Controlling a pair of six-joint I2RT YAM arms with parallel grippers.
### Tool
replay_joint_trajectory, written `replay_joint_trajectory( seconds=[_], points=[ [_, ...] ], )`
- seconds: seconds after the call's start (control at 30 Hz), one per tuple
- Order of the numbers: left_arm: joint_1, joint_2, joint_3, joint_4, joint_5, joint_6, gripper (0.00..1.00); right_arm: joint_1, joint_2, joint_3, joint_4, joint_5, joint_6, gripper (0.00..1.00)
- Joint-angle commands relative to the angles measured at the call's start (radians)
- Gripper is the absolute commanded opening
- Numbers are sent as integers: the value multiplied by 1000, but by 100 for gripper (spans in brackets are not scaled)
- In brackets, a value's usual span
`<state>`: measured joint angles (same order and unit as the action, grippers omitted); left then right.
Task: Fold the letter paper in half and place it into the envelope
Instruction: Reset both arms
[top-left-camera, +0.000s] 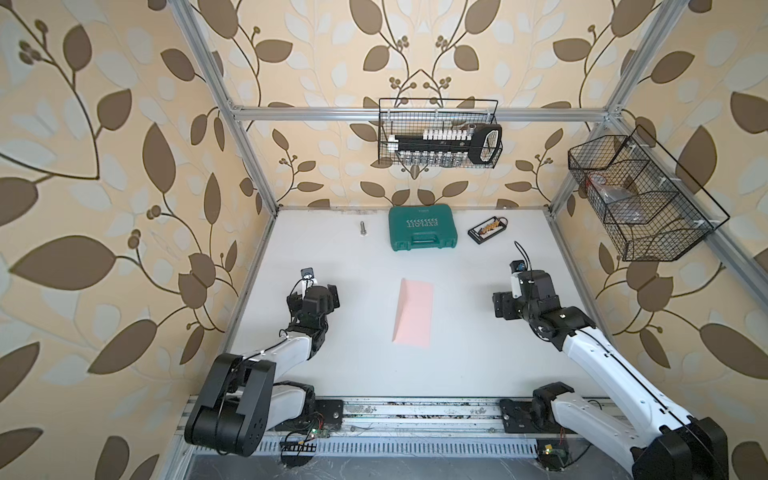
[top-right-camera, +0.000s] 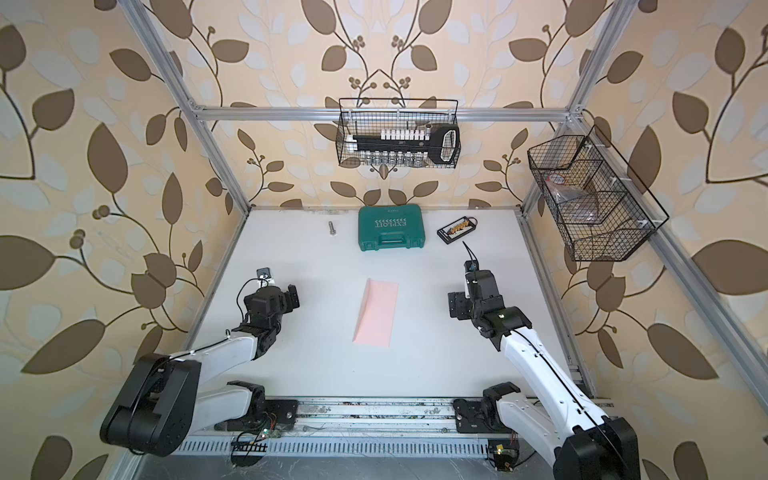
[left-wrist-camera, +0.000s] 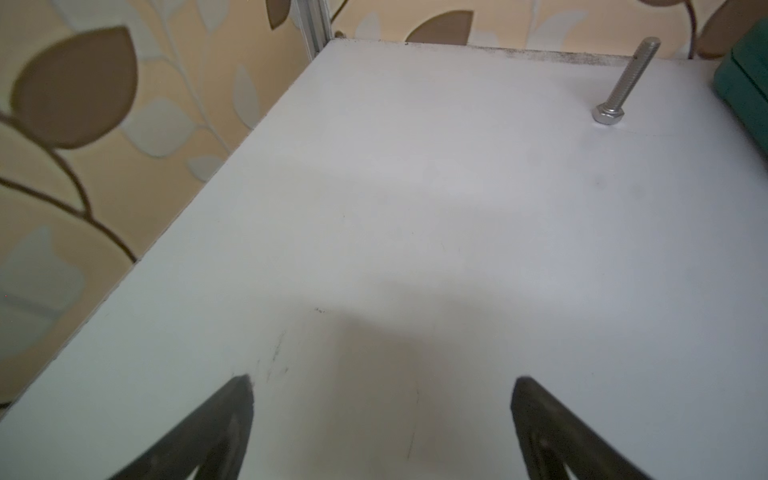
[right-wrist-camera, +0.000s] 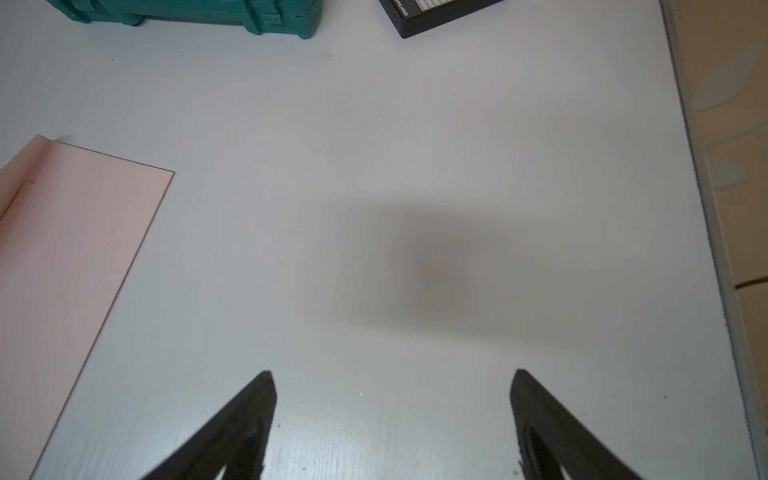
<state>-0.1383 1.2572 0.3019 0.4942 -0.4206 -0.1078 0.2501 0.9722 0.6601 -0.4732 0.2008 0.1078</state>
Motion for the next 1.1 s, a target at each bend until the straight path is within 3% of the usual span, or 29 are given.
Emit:
replay_joint_trajectory(
  seconds=[0.0,0.13,0.23,0.27,0.43,0.67,0.7,0.73,1.07],
  points=[
    [6,40,63,113,127,92,99,-5,-4,-20,56,-24,-115,91],
    [11,145,37,274,193,146,99,-20,-16,-62,147,0,-153,92],
    [69,219,63,264,302,124,99,-49,-20,-138,288,-19,-145,91],
    [73,243,49,323,297,126,99,-62,-17,-164,338,-38,-141,91],
    [81,233,66,275,345,131,99,-131,65,-294,587,-101,-114,89],
    [89,232,74,257,356,128,99,-213,232,-258,792,-231,-142,88],
    [88,231,73,258,355,128,99,-237,268,-242,817,-269,-139,98],
    [89,232,75,257,357,128,99,-251,300,-225,831,-304,-138,98],
    [100,233,83,244,371,122,99,-252,613,32,770,-545,-258,98]
  ],
)
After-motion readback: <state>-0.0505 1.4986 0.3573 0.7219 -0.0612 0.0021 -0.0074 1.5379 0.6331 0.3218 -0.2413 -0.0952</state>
